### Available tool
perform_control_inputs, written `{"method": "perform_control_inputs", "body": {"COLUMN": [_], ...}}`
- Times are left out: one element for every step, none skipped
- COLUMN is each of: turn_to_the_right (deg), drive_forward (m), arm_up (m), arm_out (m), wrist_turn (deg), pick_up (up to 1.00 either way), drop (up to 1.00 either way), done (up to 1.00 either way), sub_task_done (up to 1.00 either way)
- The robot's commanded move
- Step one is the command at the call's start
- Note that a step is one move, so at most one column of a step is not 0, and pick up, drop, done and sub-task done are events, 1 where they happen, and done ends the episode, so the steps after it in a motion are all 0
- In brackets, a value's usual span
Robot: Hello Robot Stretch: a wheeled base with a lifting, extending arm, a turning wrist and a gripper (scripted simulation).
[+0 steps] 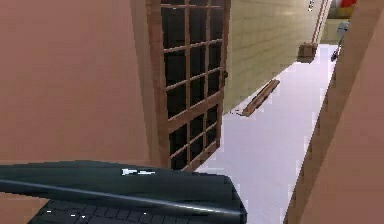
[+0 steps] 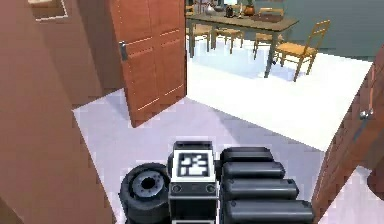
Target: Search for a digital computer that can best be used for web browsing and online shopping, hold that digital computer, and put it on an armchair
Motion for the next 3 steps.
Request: {"method": "perform_control_inputs", "body": {"turn_to_the_right": [0.0, 12.0, 0.0], "drive_forward": [0.30, 0.00, 1.00], "arm_up": [0.00, 0.00, 0.00], "arm_out": [0.00, 0.00, 0.00], "wrist_turn": [0.0, 0.0, 0.0], "pick_up": [0.00, 0.00, 0.00], "drop": [0.00, 0.00, 0.00], "done": [0.00, 0.00, 0.00], "sub_task_done": [0.00, 0.00, 0.00]}}
